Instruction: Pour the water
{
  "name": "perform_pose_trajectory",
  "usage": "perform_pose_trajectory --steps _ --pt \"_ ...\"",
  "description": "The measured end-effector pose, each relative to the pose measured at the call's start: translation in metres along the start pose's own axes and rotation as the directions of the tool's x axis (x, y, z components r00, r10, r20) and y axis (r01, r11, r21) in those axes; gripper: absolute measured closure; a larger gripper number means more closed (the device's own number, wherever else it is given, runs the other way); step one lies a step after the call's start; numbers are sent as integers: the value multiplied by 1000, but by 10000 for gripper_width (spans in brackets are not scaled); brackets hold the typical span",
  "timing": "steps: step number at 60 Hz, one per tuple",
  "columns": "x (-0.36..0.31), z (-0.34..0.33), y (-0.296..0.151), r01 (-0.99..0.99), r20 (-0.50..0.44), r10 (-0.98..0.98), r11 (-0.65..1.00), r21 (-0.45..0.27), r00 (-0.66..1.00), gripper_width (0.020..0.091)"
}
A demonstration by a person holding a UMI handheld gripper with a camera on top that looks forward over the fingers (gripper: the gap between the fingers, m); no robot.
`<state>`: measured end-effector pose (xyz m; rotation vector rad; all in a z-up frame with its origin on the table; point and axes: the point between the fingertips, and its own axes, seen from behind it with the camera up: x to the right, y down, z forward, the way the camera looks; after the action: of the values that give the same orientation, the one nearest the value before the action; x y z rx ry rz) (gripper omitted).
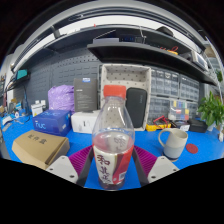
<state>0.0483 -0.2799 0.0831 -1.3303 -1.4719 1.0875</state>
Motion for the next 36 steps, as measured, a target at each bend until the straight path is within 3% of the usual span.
perform_pose_trajectory --steps 4,7,8,24,36 --pt "1 6 3 16 7 -16 1000 20 1000 408" --pt "-2 8 3 16 24 -17 999 41 1000 569" --pt "-5 8 3 16 40 -17 999 48 999 584" --pt "-10 10 0 38 70 -45 994 106 997 676" --pt "-4 12 2 -84 111 79 996 33 991 676"
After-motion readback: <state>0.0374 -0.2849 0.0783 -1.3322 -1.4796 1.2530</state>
